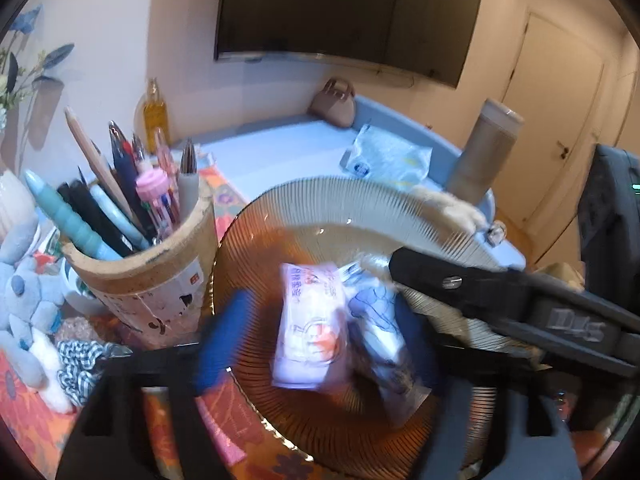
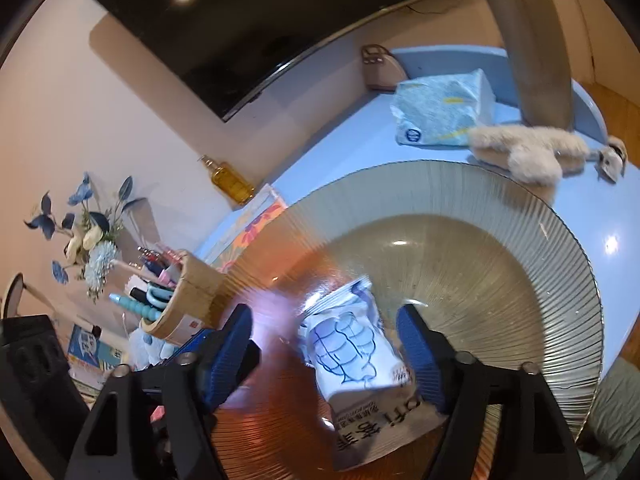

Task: Organize soft objects
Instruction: 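Return both tools to the desk toward the teal items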

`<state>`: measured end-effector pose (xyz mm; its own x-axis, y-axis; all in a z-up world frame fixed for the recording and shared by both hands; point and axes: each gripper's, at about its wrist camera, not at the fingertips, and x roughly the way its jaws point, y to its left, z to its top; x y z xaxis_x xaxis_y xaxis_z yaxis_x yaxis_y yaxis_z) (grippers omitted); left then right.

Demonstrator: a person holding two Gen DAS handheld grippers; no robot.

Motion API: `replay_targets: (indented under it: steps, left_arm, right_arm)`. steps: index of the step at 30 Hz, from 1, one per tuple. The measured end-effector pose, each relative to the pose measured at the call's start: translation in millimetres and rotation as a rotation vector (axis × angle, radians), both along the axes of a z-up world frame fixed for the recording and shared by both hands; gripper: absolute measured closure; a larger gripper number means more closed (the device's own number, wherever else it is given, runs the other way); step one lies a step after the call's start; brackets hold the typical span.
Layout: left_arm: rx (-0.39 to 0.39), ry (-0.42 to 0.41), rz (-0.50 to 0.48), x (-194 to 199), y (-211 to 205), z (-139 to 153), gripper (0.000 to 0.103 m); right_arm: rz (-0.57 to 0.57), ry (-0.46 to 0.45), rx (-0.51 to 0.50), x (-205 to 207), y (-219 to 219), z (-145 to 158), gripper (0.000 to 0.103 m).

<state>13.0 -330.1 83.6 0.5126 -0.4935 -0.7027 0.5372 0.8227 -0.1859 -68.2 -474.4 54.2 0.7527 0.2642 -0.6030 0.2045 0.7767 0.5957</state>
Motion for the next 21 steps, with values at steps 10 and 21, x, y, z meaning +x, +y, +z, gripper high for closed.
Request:
replay_targets:
  steps: [10, 21]
  left_arm:
    - [-0.017, -0.005, -0.017, -16, 10, 20, 0.006]
    - [-0.043, 0.002, 0.196, -11, 114, 36, 0.006]
  right_arm:
    - [-0.027, -0.052, -0.028, -19, 15, 26, 0.014]
    - [0.104, -0.142, -0.096, -22, 100, 64, 0.013]
